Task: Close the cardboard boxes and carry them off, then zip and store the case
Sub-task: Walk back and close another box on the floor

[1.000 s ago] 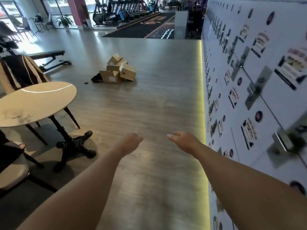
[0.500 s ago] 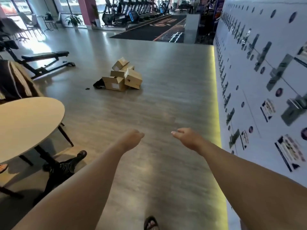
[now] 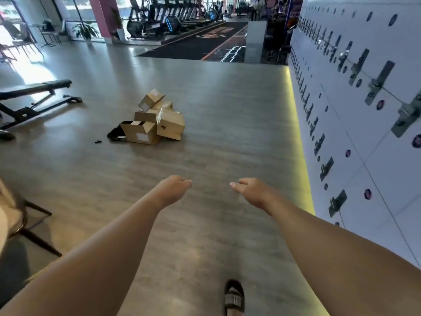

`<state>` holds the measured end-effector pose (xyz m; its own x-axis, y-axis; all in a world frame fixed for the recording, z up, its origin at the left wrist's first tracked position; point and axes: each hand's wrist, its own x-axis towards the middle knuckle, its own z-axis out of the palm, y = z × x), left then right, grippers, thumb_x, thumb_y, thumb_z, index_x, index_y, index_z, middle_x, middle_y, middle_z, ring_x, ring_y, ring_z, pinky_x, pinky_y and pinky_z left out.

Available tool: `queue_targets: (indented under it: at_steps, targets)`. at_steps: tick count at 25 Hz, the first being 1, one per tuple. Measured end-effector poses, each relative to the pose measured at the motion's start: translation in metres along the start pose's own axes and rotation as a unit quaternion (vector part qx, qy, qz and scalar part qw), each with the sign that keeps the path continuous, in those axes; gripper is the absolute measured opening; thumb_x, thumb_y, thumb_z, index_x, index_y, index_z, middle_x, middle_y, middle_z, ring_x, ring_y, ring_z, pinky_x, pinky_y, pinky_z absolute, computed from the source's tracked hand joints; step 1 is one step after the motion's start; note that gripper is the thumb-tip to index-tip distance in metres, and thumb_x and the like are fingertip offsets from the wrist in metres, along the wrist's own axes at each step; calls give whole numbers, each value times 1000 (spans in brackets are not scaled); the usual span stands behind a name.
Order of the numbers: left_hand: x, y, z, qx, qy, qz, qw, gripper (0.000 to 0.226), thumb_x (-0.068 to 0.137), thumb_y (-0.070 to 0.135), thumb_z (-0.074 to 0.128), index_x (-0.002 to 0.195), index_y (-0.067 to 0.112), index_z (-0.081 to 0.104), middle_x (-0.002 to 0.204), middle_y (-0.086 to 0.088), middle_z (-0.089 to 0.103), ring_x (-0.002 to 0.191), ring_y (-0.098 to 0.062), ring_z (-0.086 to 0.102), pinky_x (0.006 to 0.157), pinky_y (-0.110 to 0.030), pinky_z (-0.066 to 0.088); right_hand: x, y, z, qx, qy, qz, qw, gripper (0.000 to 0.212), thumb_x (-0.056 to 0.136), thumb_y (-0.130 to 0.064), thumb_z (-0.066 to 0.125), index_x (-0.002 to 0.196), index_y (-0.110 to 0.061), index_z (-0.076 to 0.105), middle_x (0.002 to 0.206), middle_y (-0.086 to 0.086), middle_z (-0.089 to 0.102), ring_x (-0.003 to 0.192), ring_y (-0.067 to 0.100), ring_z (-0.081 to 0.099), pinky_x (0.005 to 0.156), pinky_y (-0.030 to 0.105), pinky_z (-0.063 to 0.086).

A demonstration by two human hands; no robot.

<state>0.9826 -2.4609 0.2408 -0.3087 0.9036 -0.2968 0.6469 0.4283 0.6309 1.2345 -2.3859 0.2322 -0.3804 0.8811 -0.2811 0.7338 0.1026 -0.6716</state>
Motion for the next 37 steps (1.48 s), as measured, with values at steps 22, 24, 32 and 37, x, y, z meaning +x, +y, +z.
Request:
queue_targets:
  at_steps: [22,24,32,37]
  targets:
    - [664,90,-175,-31,23,-76,996,52,97,50,48,135,16,58,132,-4,60,121,-24,53,93,-35,40,705,-120,-146,-22,-73,-23,997,74,96,-55,60,152,-10,45,158,7,43,145,23,41,113,29,31]
    - [715,97,-192,-29,19,-75,997,51,97,50,48,133,16,59,131,-3,59,118,-22,54,92,-35,40,759,-132,-155,-20,-77,-24,997,75,94,-57,60,152,-12,45,158,6,43,145,23,41,117,33,31]
    - [951,97,-253,-18,13,-111,994,42,97,49,48,120,18,63,115,-3,62,103,-20,58,81,-32,43,1021,-174,-168,-7,-106,-38,994,77,93,-60,60,152,-12,45,158,7,44,144,24,42,114,33,32]
    - [1075,99,-303,3,17,-155,988,51,95,54,43,131,22,60,126,-2,61,114,-22,55,93,-37,44,1174,-219,-182,3,-139,-41,989,80,91,-62,60,152,-13,44,157,8,44,143,26,43,117,41,34]
